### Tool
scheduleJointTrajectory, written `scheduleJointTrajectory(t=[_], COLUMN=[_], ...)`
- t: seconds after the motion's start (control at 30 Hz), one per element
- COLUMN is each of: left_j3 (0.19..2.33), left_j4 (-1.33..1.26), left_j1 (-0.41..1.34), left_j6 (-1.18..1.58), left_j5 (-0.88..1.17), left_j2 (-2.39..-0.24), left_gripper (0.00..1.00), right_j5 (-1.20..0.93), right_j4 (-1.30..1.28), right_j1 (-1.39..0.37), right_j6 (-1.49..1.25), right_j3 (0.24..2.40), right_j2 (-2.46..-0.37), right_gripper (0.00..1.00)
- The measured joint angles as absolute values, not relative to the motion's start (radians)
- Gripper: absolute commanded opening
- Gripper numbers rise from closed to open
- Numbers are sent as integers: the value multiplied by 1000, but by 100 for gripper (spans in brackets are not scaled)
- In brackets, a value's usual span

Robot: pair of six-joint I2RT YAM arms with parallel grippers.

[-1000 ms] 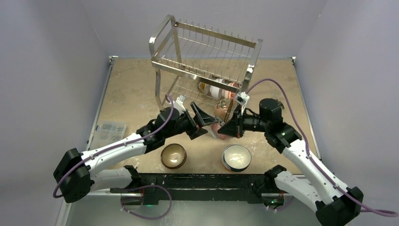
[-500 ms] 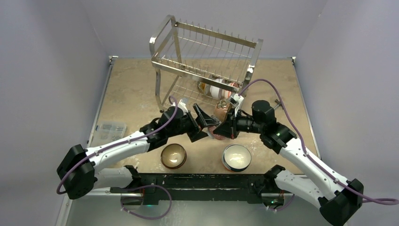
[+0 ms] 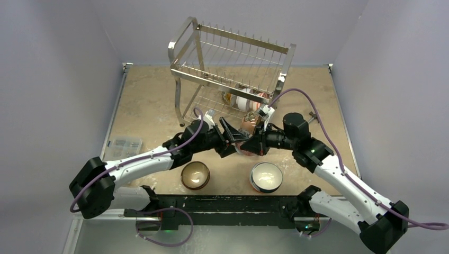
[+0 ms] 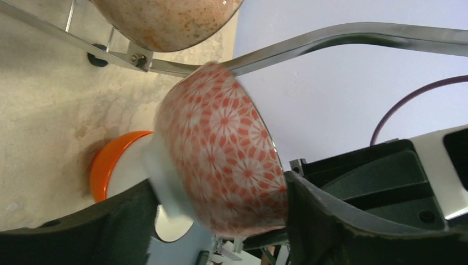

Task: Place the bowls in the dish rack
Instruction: Place the bowl in the dish rack.

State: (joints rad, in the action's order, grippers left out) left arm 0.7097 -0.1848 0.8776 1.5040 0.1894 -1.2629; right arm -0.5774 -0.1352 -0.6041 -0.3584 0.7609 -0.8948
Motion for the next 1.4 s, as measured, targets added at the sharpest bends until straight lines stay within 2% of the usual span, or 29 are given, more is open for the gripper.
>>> scheduleJointTrajectory(t=[0.13,0.17,0.37,0.53,0.7,1.03,1.4], left_j3=[686,679,638,591,579,588,790], left_j4=[-245,-255,-281,-259,-245,-157,25], left_j1=[878,878,878,866,833,713,635], left_j6=[1546,1552,1556,1547,1523,1396,1034], left_j5=[194,194,185,179,194,205,94], left_j2=[-1265,-1265,-1266,-1272,-1277,-1248,-1278], left_gripper=[41,34,1,0,0,0,0], right_j5=[-566,-564,-568,-562,-536,-448,-401], right_j4=[-136,-136,-119,-76,-64,-72,-77], right_j1=[-606,-608,-610,-609,-609,-609,-609], right_j6=[-347,-343,-360,-375,-384,-390,-404], right_j3=[756,755,746,746,746,746,745], right_j2=[-896,-896,-892,-871,-849,-815,-792], right_gripper=[0,5,51,71,82,86,87])
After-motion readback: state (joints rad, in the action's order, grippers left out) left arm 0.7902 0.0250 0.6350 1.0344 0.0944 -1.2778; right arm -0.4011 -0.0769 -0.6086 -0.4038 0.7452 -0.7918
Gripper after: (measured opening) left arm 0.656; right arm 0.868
